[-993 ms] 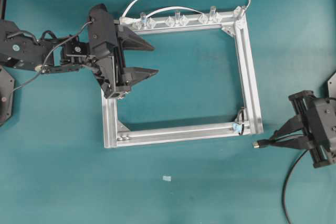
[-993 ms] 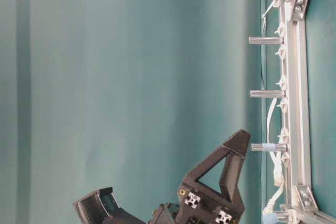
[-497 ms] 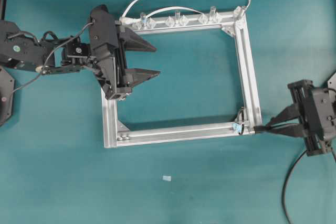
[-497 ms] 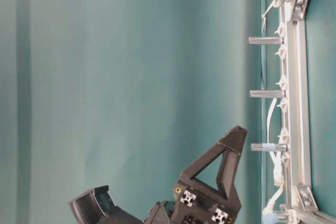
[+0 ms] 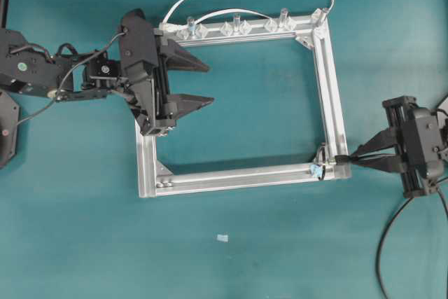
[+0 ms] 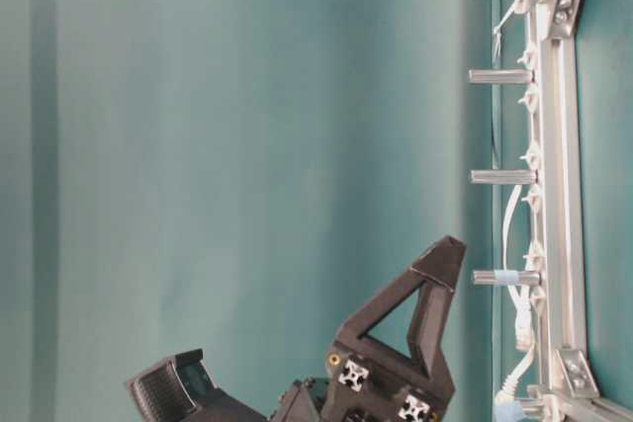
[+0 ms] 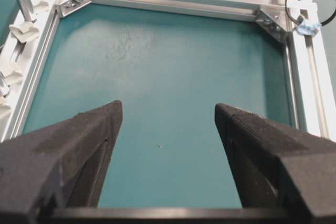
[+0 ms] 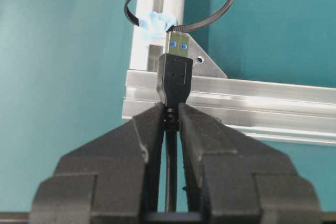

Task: Insert the wire through the string loop located on the right side.
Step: 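Push the USB plug through the black zip-tie loop with the right gripper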

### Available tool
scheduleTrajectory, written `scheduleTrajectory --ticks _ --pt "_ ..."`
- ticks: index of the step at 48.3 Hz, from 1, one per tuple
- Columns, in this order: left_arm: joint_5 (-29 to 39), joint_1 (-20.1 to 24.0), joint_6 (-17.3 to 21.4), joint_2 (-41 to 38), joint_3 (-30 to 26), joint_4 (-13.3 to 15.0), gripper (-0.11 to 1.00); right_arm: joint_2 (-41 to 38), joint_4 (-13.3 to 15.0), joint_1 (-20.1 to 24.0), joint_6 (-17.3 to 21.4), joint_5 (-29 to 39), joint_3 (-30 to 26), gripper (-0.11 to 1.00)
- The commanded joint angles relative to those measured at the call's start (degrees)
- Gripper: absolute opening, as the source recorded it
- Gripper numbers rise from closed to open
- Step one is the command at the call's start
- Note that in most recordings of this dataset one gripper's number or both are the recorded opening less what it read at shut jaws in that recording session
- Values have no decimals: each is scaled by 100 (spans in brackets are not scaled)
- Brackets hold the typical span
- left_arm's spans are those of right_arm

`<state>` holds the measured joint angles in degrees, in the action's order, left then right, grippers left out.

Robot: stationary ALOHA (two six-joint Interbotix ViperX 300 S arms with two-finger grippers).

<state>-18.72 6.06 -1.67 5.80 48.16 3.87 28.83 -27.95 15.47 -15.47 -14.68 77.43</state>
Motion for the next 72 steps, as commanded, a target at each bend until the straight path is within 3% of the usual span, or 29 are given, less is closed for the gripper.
scheduleTrajectory --ticks 1,72 --pt "-26 -18 -9 97 -123 -9 76 18 26 -9 -9 -18 -44 14" --pt "-26 -18 -9 97 -185 -18 76 18 26 -18 -9 -35 -141 14"
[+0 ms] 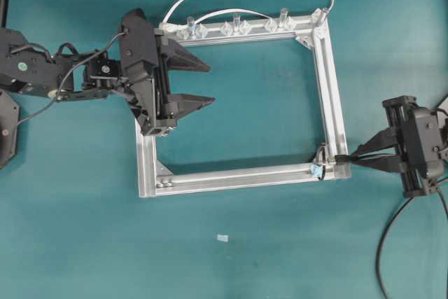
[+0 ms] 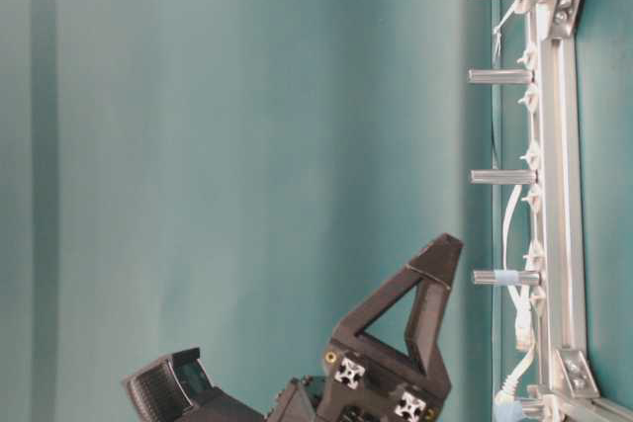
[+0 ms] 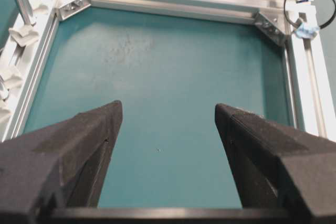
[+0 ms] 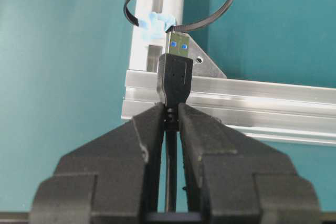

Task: Insert the wire through the string loop located on the right side.
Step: 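Push the USB plug through the black zip-tie loop with the right gripper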

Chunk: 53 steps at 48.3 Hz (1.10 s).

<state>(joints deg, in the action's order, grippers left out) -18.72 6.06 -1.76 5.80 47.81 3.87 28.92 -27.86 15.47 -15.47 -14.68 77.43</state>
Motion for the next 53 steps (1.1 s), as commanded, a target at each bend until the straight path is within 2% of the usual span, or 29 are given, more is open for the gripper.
scheduleTrajectory --ticks 1,18,53 --pt "-26 -18 0 97 -158 -18 76 9 18 -18 -9 -35 -149 14" --pt "-26 -18 18 88 -149 -18 76 -176 18 -18 -9 -44 -316 14" --pt "-26 -176 18 97 -141 -18 76 -1134 18 -176 -18 -193 -984 14"
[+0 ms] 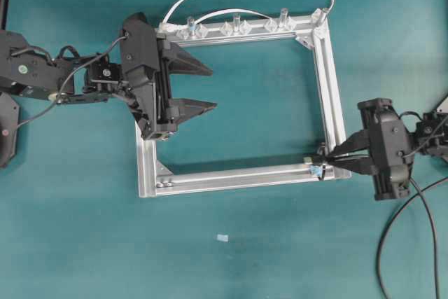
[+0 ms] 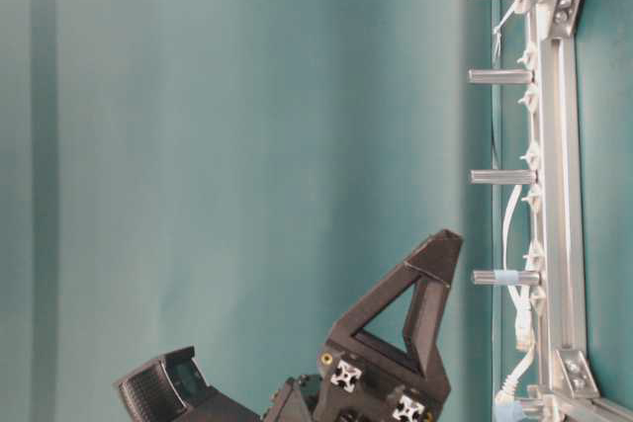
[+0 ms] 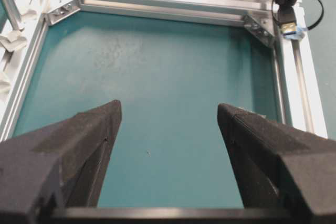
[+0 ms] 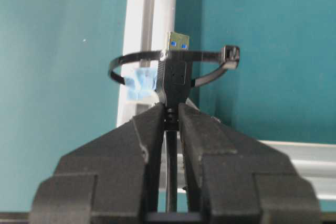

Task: Insert the wire through the string loop located on the right side.
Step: 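Push the USB plug through the black zip-tie loop with the right gripper, then move the left gripper right and grasp the plug beyond the loop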

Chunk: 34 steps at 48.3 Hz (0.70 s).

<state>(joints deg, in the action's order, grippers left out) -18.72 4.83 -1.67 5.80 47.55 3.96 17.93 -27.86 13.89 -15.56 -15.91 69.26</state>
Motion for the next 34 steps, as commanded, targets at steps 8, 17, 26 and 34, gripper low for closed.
scheduleTrajectory --ticks 8,17,26,34 --pt "-26 -105 9 97 -114 -26 76 -193 18 -18 -9 -70 -281 14" --pt "-26 -211 26 88 -132 -26 76 -290 18 -18 0 -79 -334 14" --pt "88 -369 35 79 -149 -26 76 -299 18 -26 0 -79 -369 14" --pt "308 -650 26 88 -158 -26 76 -299 18 -44 0 -79 -369 14"
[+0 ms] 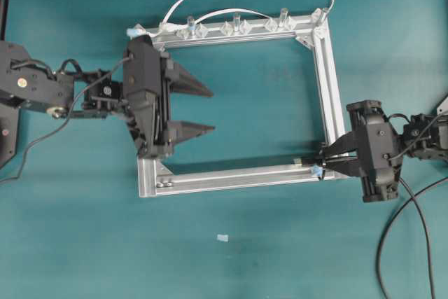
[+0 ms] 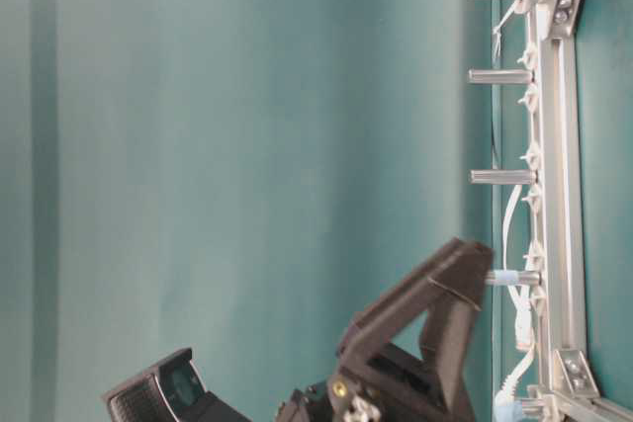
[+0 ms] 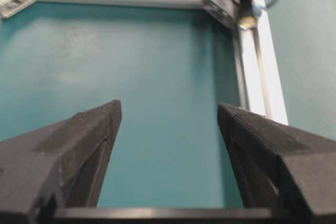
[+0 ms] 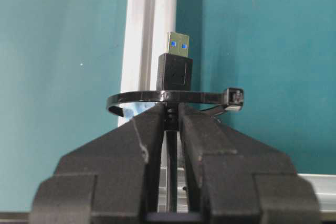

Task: Insert the wire through the string loop located on the right side.
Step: 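Move the left gripper right and grasp the plug beyond the loop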

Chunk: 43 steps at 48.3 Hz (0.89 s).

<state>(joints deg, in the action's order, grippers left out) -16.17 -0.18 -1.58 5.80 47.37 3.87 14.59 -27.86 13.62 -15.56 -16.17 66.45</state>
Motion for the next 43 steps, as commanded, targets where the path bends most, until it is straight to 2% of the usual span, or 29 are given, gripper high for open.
scheduleTrajectory --ticks 1,21,34,43 --pt "97 -211 18 79 -141 -18 76 35 18 -18 0 -53 -88 14" --pt "431 -914 -35 70 -193 -18 76 35 18 -18 0 -53 -79 14" --pt "457 -914 -26 -62 -299 -18 76 35 18 -18 0 -53 -79 14" --pt "448 -879 9 -615 -853 -18 76 35 18 -18 0 -53 -88 14"
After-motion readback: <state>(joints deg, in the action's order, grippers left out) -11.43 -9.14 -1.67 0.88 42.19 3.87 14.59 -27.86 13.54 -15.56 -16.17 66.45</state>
